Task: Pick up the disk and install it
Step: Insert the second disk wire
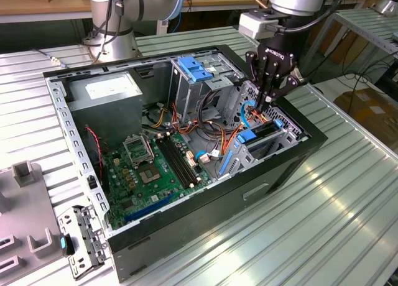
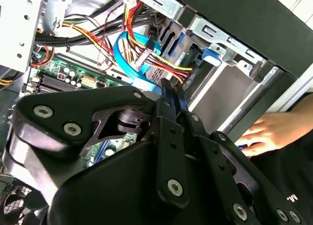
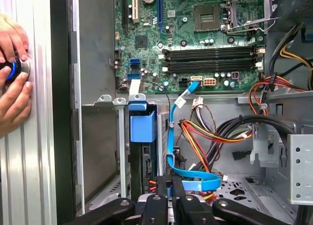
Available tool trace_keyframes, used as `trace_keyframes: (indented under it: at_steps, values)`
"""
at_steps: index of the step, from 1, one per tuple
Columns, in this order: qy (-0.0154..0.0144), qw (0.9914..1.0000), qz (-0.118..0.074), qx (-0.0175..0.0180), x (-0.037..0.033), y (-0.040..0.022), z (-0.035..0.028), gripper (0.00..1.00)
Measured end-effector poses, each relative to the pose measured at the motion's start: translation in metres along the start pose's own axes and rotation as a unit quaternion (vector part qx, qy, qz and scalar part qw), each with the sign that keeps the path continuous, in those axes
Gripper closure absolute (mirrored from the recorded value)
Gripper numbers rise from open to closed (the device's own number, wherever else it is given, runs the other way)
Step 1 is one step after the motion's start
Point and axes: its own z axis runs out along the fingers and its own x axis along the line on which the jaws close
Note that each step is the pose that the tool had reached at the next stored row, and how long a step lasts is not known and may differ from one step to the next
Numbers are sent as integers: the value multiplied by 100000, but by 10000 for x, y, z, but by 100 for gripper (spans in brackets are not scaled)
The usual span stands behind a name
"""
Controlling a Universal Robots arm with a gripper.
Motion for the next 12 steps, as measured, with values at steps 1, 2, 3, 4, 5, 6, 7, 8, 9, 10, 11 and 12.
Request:
trace_keyframes:
  at_steps: [1,2,3,4,5,6,7,8,9,10,11,12]
  values:
    - [-177,100000,-69,153,4,10,5,84]
    - [-250,99999,-89,306,7,18,8,84]
    - [-300,99998,-95,499,10,26,10,84]
    - [-348,99996,-74,793,15,40,12,84]
    - [-374,99994,-33,1059,18,52,14,84]
    - [-405,99984,87,1748,22,83,17,84]
    - [-425,99972,187,2332,24,113,20,84]
    - [-520,99960,275,2780,27,139,26,84]
    - [-778,99953,316,2958,37,149,32,84]
    - [-1056,99948,329,3022,57,150,41,84]
    - [-1281,99945,349,3045,77,150,48,84]
    - [-1597,99939,373,3082,106,149,59,84]
